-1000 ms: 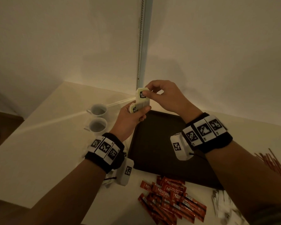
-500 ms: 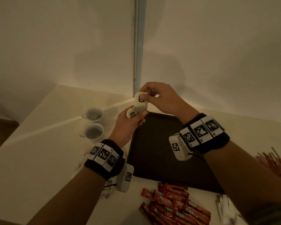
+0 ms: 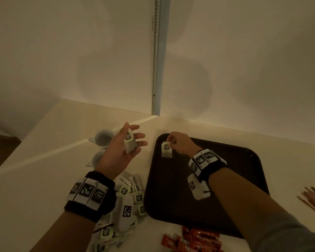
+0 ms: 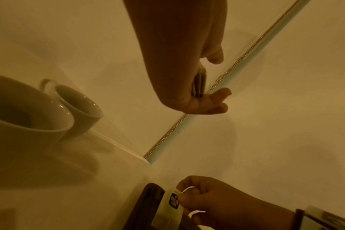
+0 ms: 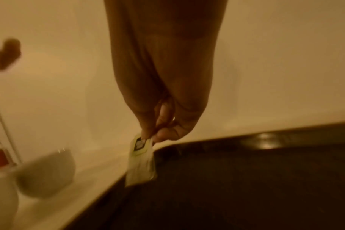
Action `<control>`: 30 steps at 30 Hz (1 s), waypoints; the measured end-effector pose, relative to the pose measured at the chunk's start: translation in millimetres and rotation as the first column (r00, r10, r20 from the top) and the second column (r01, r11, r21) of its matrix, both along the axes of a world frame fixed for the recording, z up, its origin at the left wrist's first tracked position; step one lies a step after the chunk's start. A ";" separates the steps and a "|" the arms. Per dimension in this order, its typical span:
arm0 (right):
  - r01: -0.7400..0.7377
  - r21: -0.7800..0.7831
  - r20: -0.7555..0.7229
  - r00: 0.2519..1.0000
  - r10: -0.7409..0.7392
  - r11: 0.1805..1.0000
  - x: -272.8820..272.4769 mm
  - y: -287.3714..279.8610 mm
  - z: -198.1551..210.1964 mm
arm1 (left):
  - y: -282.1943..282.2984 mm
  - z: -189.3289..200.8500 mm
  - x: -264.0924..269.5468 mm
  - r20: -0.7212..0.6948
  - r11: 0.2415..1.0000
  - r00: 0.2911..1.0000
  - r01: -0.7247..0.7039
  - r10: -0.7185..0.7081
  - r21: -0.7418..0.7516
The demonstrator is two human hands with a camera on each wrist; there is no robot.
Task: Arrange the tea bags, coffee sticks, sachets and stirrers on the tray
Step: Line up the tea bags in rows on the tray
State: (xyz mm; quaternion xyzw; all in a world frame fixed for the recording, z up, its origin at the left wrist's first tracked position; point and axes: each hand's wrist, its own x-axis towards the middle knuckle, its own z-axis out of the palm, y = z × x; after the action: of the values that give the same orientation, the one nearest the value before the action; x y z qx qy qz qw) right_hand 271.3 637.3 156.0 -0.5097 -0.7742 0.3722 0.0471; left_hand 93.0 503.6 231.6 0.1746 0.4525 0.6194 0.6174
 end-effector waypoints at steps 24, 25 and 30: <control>0.271 0.183 -0.171 0.956 -0.240 0.945 -24.5 49.4 -41.4 | 16.1 -19.3 0.0 0.135 0.993 0.987 0.099 -0.089 -0.069; 0.266 0.181 -0.269 0.940 -0.212 0.947 -28.0 44.7 -26.1 | 16.6 -17.9 1.2 0.128 0.991 0.986 0.115 -0.106 -0.065; -0.154 0.166 -0.506 0.834 0.218 0.974 -38.0 1.1 80.3 | 20.8 -8.5 11.9 0.070 0.982 0.982 0.182 -0.178 -0.059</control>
State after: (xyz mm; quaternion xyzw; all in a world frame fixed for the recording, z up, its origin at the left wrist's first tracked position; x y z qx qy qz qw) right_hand 233.4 638.4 236.3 -0.3083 -0.7988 0.4527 0.2486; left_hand 104.9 524.4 223.2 0.1745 0.4344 0.5515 0.6904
